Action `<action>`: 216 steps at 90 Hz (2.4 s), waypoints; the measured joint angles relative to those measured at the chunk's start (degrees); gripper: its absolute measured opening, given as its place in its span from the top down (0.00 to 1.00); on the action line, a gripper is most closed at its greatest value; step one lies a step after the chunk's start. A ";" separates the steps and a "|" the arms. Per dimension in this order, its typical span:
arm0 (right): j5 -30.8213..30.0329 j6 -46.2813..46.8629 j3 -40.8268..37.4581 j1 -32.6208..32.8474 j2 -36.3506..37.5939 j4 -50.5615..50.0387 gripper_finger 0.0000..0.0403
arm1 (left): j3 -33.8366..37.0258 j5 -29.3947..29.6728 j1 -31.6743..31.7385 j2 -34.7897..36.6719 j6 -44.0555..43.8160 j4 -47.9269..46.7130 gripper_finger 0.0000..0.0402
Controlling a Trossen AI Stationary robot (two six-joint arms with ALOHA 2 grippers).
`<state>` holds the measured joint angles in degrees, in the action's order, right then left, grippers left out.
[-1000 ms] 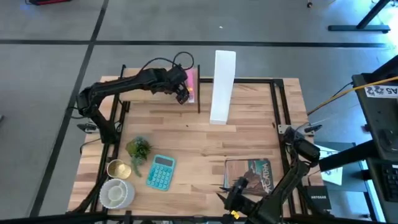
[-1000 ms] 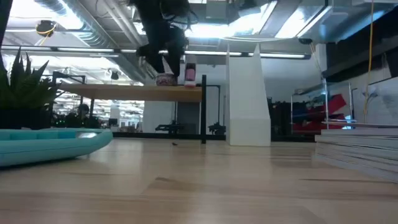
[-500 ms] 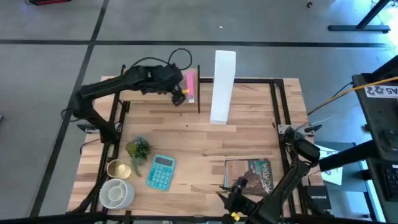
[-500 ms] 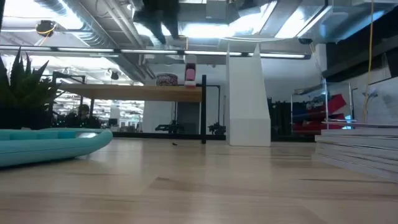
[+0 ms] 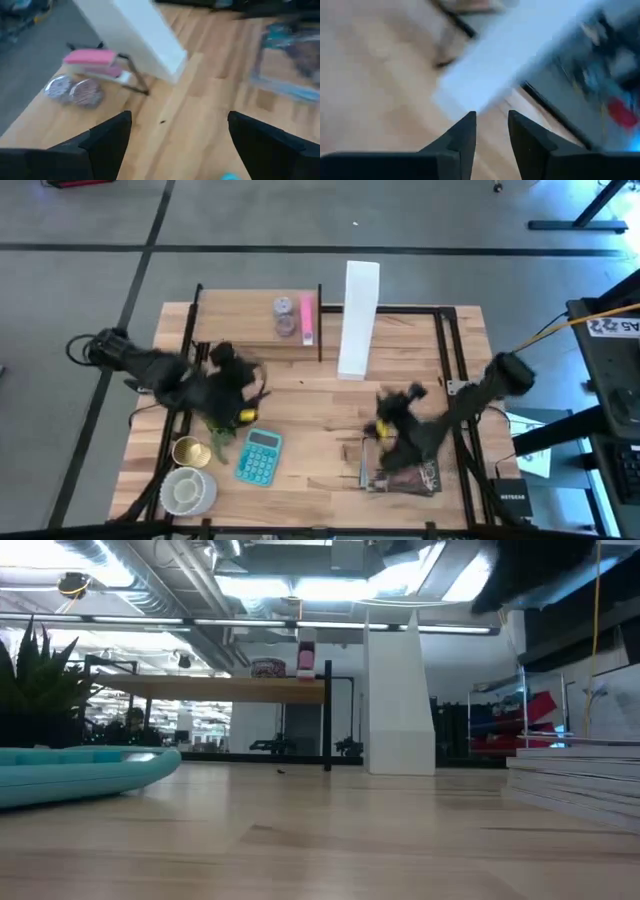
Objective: Stock shelves
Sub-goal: Adjust the white bookshelf, then put the blue calculator under the shelf
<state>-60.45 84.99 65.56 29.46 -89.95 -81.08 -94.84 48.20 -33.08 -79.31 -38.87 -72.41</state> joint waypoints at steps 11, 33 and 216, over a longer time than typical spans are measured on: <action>0.64 1.14 -9.40 -12.39 10.20 8.32 0.86 | 2.28 2.84 -7.05 -0.41 -5.21 0.78 0.22; 7.74 -26.10 -22.26 -36.37 18.84 42.36 0.99 | 6.39 6.57 -13.96 -0.82 -7.67 6.52 0.22; 10.24 -50.79 -27.10 -19.13 25.71 68.00 1.00 | 6.35 -1.26 -18.00 -4.73 2.91 9.91 0.22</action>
<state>-50.21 34.21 38.46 10.33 -64.24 -13.09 -88.49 46.94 -51.08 -84.03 -35.96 -62.49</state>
